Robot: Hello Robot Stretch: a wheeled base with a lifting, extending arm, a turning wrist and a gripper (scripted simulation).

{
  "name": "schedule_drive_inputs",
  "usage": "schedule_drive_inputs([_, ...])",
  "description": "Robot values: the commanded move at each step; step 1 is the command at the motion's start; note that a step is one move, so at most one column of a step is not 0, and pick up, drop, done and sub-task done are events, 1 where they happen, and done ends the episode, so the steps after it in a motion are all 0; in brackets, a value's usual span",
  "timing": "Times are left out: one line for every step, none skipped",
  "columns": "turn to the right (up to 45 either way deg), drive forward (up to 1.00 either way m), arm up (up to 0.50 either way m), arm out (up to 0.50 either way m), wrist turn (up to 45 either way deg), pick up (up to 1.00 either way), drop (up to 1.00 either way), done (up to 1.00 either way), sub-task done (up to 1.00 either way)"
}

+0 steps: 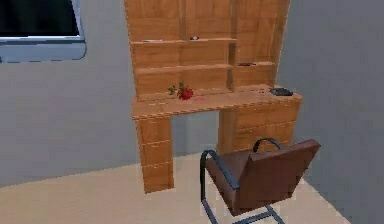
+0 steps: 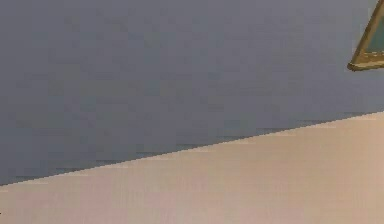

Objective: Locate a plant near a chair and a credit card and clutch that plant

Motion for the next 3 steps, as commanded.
schedule_drive_inputs([-27.0,0.0,0.0,0.0,0.0,0.0,0.0,0.0,0.0])
schedule_drive_inputs([0.0,0.55,0.0,0.0,0.0,0.0,0.0,0.0,0.0])
schedule_drive_inputs([-24.0,0.0,0.0,0.0,0.0,0.0,0.0,0.0,0.0])
